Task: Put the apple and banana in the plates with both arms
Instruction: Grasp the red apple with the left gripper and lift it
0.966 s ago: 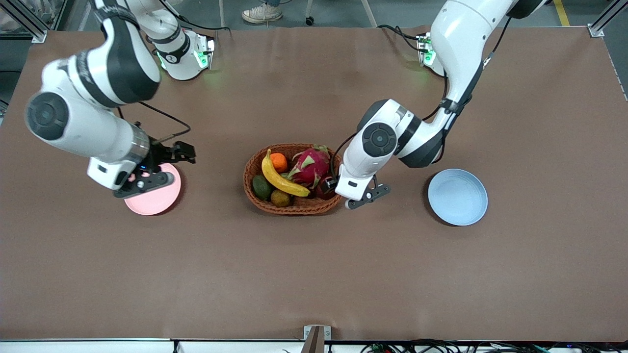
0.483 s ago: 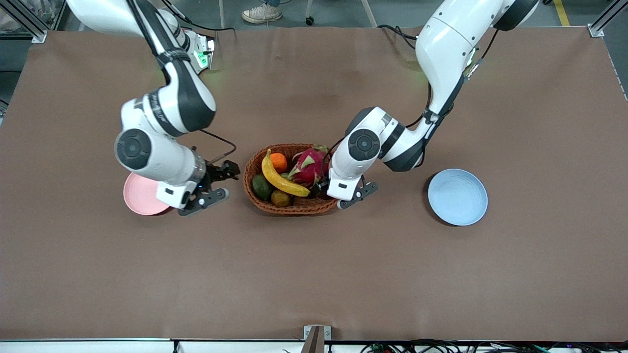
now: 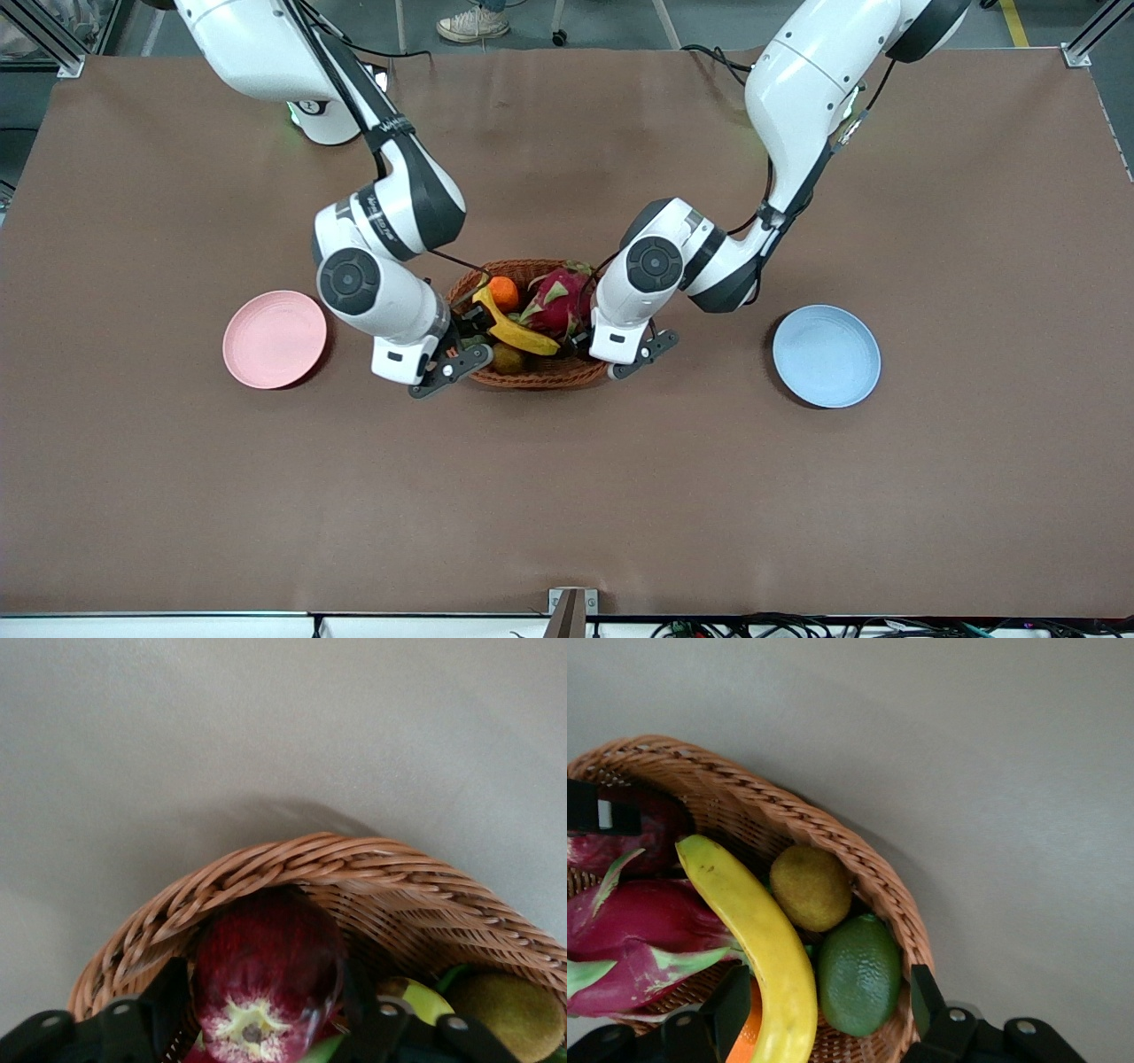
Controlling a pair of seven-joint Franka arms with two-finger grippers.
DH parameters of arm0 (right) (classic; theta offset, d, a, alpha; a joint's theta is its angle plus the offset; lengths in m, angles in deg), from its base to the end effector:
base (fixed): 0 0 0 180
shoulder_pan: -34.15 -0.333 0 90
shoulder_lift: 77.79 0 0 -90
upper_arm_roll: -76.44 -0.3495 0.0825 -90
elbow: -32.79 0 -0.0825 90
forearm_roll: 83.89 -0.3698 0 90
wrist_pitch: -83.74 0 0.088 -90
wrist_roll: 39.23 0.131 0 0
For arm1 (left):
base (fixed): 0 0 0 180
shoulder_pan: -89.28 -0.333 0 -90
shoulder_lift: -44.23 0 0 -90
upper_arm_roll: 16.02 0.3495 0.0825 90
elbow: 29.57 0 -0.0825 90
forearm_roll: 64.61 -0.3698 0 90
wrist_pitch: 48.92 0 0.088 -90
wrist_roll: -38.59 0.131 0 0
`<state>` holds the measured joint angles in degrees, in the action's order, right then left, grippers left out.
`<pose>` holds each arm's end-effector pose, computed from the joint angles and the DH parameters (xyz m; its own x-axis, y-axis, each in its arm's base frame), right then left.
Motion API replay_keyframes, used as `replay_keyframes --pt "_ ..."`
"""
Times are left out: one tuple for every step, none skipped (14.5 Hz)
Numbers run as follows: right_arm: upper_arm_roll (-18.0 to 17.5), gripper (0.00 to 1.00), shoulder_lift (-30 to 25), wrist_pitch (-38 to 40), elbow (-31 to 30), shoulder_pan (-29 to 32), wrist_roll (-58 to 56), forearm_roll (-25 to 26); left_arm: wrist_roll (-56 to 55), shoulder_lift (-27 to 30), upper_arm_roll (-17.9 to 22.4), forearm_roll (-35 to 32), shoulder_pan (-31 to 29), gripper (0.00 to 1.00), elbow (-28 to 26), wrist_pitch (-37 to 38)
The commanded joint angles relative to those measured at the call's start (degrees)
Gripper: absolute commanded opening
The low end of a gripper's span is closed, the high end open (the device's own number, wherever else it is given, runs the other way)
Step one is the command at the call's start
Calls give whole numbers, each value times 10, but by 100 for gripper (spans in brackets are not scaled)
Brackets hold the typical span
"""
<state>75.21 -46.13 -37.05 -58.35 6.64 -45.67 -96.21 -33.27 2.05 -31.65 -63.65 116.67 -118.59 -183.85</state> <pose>0.6021 0.3442 0.3237 0.8774 0.4790 -0.0245 0.4659 -0.8632 -0.1943 0.5533 -0.4712 0.2452 0.8260 0.5407 -0.1589 0.5608 -0.8166 0.1364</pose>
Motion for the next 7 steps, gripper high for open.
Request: replay_keyframes --pt "-9 81 10 4 12 3 -30 -10 -8 -5 2 4 7 60 8 -5" --pt "-10 75 10 4 12 3 -35 -12 -8 -7 2 4 7 50 8 -5" --pt "-9 71 10 5 11 4 -39 -16 -7 -7 2 4 7 40 8 -5" --pt "-10 66 10 5 11 3 -46 -16 -5 -7 2 4 7 29 8 -5" --pt "-10 64 13 6 11 2 -54 -16 0 -7 3 3 7 21 8 -5" --pt "-10 64 17 6 11 -1 -64 -16 -1 -5 3 1 7 15 8 -5" --pt "-10 64 18 8 11 -4 -75 -16 -2 -1 2 1 7 11 9 -3"
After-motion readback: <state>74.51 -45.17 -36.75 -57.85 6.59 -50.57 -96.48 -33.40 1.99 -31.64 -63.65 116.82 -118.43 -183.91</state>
